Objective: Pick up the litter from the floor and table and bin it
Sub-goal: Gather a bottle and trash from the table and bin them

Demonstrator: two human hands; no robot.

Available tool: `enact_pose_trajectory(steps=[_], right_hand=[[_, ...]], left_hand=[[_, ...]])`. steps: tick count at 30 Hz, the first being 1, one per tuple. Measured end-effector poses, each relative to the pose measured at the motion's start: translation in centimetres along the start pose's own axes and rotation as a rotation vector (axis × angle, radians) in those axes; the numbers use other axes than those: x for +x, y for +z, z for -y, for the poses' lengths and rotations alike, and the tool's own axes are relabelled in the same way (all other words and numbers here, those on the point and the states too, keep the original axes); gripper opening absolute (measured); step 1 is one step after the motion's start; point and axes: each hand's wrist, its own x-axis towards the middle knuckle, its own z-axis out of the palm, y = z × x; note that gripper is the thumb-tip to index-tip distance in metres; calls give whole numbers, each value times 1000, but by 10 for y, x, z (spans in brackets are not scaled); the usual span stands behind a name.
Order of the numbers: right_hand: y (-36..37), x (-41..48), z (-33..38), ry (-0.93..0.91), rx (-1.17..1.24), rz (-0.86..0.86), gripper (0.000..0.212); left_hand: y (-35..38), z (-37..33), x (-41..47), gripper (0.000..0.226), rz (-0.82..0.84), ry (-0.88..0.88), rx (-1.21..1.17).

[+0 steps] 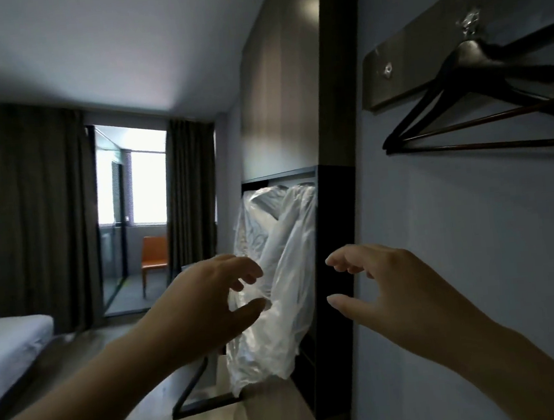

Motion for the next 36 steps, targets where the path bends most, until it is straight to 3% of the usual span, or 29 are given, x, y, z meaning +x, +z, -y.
enact_pose_trajectory(steps=[13,25,36], right_hand=[[80,46,69,-160,150,77,41],[157,107,187,-193,162,65,35],[238,169,207,-208,108,155,40]], left_hand=[[-49,62,-66,37,-2,-198,152],[-114,192,-119,36,-18,-220,163],[-95,286,-107,37,14,-232,117]])
